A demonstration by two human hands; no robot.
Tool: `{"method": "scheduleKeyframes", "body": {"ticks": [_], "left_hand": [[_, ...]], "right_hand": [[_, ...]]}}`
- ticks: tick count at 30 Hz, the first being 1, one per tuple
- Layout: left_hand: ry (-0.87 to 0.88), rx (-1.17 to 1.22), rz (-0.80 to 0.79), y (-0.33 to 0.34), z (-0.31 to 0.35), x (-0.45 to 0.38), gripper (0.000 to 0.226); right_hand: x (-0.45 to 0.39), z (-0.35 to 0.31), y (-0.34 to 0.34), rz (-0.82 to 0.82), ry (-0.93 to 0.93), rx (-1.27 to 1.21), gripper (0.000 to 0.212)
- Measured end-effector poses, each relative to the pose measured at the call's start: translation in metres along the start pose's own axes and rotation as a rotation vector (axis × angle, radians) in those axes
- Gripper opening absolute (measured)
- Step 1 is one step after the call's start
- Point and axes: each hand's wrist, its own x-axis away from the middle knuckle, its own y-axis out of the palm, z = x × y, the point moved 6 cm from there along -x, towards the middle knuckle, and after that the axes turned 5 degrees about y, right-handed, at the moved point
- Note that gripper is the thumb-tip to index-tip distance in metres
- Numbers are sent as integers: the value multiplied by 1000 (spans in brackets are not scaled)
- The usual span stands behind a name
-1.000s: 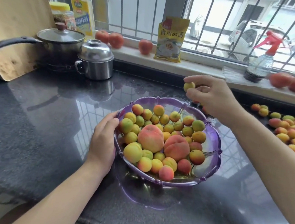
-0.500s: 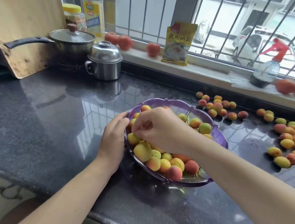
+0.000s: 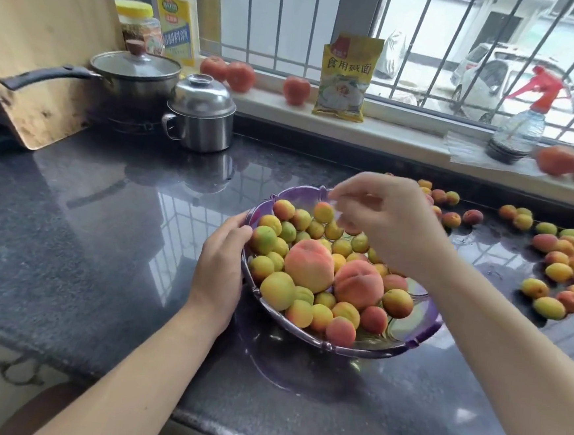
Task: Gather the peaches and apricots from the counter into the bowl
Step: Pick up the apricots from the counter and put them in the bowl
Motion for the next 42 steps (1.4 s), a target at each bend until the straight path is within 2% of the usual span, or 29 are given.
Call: {"method": "scheduleKeyframes", "body": {"ticks": [4, 7, 10, 12, 16, 18, 20, 24, 30, 37, 39, 42], "left_hand": [[-5, 25, 1, 0, -2, -1, 34], [-27, 24, -19, 3, -3, -3, 32], [-87, 10, -60, 5, -1, -9, 36], [-102, -8, -88, 7, 1, -18, 39], [-143, 51, -101, 14, -3, -36, 49], [-160, 73, -117, 14, -7, -44, 45], [-156, 77, -133, 11, -11, -51, 38], [-143, 79, -165, 5, -19, -56, 44], [-142, 52, -134, 2, -20, -57, 49], [-157, 42, -137, 0, -23, -59, 53], [-162, 42, -145, 0, -23, -60, 53], [-161, 53, -155, -1, -24, -61, 54]], "right_hand": [[6, 94, -71, 443, 244, -133, 15], [24, 171, -87, 587, 429, -7, 14], [34, 212, -83, 558, 500, 162, 20], [29, 215, -80, 535, 482, 266, 25], [6, 197, -52, 329, 324, 554, 30], [-3, 194, -39, 216, 282, 625, 32], [-12, 193, -35, 146, 290, 671, 35], [-27, 201, -32, 39, 381, 764, 50], [-35, 204, -29, 3, 433, 772, 53], [-26, 190, -36, 130, 382, 590, 22], [-23, 189, -38, 160, 374, 493, 23], [-21, 190, -45, 216, 321, 218, 36]]}}
